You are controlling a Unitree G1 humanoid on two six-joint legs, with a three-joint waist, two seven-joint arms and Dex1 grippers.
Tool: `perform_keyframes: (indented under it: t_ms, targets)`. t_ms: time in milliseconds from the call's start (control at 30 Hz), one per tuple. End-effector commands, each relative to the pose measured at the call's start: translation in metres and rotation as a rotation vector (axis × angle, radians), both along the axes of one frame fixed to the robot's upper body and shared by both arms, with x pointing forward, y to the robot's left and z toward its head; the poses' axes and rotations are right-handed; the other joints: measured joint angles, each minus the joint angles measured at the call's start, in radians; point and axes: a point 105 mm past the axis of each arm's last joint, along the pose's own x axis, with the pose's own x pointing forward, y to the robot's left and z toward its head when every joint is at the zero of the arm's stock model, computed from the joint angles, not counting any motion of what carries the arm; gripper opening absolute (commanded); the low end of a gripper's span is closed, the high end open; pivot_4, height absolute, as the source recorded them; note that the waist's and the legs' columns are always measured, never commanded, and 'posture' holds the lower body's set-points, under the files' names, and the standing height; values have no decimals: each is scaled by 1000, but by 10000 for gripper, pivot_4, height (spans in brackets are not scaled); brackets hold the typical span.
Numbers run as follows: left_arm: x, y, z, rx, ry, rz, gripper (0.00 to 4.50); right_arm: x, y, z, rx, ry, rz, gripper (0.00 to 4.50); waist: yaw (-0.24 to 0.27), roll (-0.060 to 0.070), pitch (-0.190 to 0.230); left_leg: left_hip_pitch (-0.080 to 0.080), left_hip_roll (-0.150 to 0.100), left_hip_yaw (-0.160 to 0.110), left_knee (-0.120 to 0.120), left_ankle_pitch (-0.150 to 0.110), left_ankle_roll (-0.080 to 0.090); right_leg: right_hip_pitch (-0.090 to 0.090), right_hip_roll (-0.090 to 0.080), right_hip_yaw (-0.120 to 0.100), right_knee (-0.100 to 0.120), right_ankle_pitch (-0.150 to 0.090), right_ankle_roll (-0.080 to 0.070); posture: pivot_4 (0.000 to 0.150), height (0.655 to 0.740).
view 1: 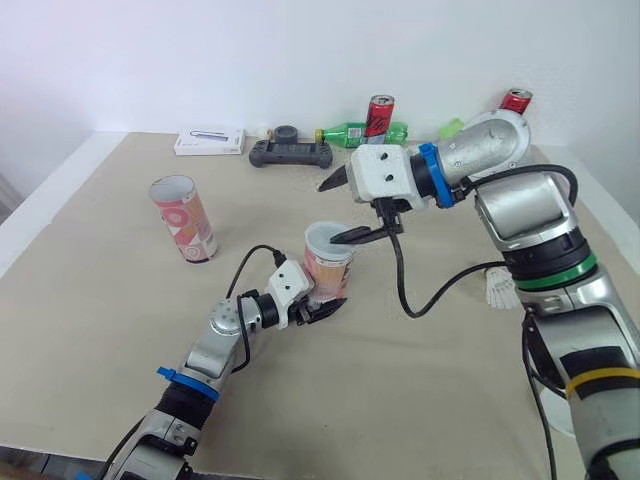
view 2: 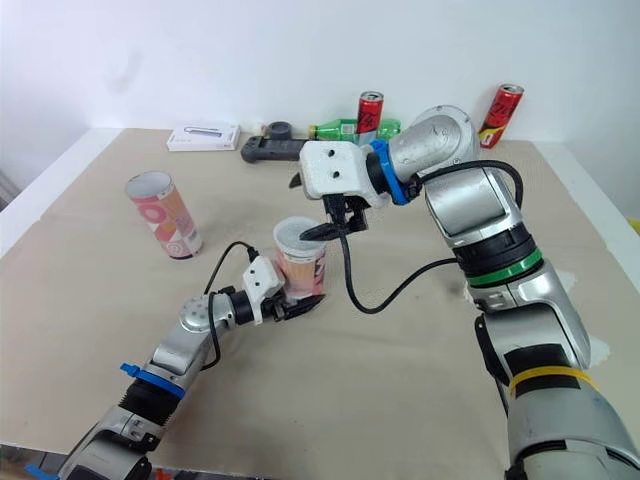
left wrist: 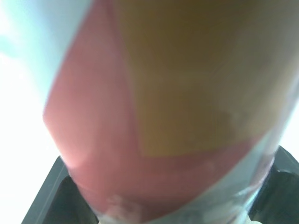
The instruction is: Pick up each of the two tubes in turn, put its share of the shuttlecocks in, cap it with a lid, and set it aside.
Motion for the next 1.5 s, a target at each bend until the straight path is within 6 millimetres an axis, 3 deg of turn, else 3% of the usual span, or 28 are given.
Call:
perform_keyframes:
  t_ms: [33,167,233,467,967,1067,1133,1200,1367,1400,1433,1500]
  targets:
    - [-2,6,-28,61,96,26,30328,-14,4,26,66,4,55,25102,0,0,0,0,0,0,0,0,0,0,0,0,0,0,0,1500,7400]
    - [-2,6,-29,61,97,25,30328,-22,6,16,47,61,78,6285,0,0,0,0,0,0,0,0,0,0,0,0,0,0,0,1500,7400]
    - [-3,6,-29,60,98,24,30328,-23,7,6,27,89,76,498,0,0,0,0,0,0,0,0,0,0,0,-1,0,0,0,1500,7400]
    - [-3,5,-29,59,99,23,30328,-17,13,-18,-16,117,63,498,-1,0,0,0,1,0,0,0,0,-1,1,-1,0,0,0,1500,7400]
    - [-5,4,-30,57,99,25,30328,-11,-3,-70,-177,152,31,498,-1,0,-3,2,1,0,0,0,0,1,1,-1,0,0,0,1500,7400]
    - [-5,4,-29,57,97,24,30328,-9,0,-52,-66,153,14,498,-1,-1,-7,3,1,0,0,0,0,2,0,-1,0,-1,-1,1500,7400]
    - [-5,5,-29,55,98,27,30328,-11,0,-16,136,171,-10,498,-1,-1,-7,3,1,0,0,0,0,2,0,-1,0,-1,-1,1500,7400]
    - [-5,6,-29,48,100,28,30328,-16,-6,8,305,193,-30,498,0,-2,-4,0,1,-1,0,0,0,0,0,-1,0,0,-1,1500,7400]
    - [-5,7,-21,12,96,22,30328,-35,-33,17,538,298,-118,498,3,-1,-4,-3,0,-3,-2,-1,0,-2,0,-1,0,1,2,1500,7400]
    - [-5,7,-19,2,91,25,30328,-36,-37,15,568,315,-148,6435,3,-1,-4,-3,0,-4,-3,-1,0,-2,-1,-1,-1,0,2,1500,7400]
    - [-3,8,-16,-12,87,30,30328,-38,-43,14,610,340,-181,7017,3,-2,-3,-3,0,-6,-2,-1,0,-1,-1,-2,-2,-1,2,1500,7400]
    - [-1,11,-11,-25,80,38,30328,-41,-56,9,696,382,-248,18218,2,1,-2,-4,0,-7,-3,-1,0,-2,-1,-2,-2,-1,2,1500,7400]
